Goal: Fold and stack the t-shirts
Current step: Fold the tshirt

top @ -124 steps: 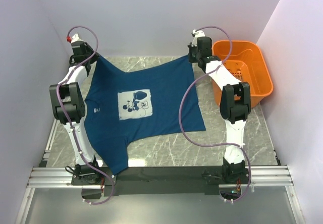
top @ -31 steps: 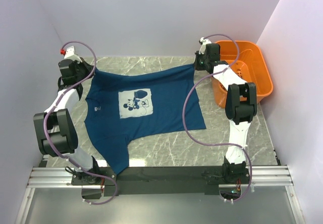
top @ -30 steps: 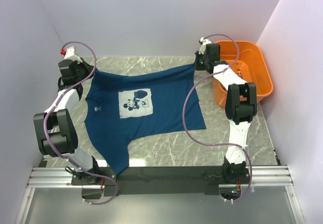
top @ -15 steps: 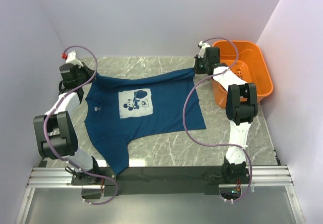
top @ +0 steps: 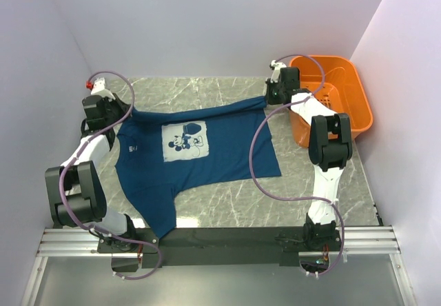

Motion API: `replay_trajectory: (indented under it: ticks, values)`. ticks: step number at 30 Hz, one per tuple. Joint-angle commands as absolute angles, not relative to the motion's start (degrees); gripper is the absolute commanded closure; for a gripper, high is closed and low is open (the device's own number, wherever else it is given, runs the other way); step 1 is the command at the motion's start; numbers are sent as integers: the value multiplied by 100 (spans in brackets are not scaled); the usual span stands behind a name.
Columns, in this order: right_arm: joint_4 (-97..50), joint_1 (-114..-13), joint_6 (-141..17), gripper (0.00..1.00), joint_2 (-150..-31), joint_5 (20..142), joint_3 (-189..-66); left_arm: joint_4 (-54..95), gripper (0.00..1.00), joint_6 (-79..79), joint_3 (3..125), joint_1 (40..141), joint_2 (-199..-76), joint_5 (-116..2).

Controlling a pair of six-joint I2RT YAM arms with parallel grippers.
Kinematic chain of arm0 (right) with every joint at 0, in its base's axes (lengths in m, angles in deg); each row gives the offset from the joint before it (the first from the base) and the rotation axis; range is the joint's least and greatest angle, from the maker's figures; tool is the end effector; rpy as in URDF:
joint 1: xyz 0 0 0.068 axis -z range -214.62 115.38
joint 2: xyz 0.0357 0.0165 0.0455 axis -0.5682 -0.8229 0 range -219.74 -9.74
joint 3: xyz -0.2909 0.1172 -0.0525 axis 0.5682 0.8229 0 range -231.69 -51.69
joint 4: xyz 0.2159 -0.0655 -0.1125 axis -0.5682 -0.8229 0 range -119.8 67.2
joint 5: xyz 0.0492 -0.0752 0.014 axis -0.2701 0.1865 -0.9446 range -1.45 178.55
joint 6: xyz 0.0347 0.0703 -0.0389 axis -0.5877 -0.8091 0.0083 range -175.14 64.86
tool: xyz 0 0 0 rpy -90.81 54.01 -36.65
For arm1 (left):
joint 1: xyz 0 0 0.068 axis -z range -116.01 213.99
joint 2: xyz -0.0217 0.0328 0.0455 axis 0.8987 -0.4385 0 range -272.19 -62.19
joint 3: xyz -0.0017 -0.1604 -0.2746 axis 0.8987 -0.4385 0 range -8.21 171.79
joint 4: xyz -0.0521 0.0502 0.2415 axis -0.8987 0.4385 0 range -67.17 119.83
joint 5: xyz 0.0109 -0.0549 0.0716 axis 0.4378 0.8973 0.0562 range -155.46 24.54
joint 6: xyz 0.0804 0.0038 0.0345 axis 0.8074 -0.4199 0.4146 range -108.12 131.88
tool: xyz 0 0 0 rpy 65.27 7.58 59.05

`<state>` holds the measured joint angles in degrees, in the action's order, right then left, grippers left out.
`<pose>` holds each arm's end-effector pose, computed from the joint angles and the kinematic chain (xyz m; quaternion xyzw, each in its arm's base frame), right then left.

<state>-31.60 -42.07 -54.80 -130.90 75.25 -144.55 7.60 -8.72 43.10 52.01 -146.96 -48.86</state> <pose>0.5285 0.0869 0.2304 -0.1119 0.8838 0.1309 0.4351 0.3585 0.0535 0.2967 -0.1436 0.7933 -0.1602 0.5695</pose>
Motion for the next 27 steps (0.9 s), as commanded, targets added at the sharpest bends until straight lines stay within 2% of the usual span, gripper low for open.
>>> replay_trajectory:
  ticks: [1,27]
  values:
    - [-3167,-4148,-5321,95,-12602,7668,-14416,542,100,-764,4163,5169,-14454,-4894]
    - [-3238,-4139,-5136,91,-12444,7809,-14064,665,99,-658,3987,5169,-14489,-5044]
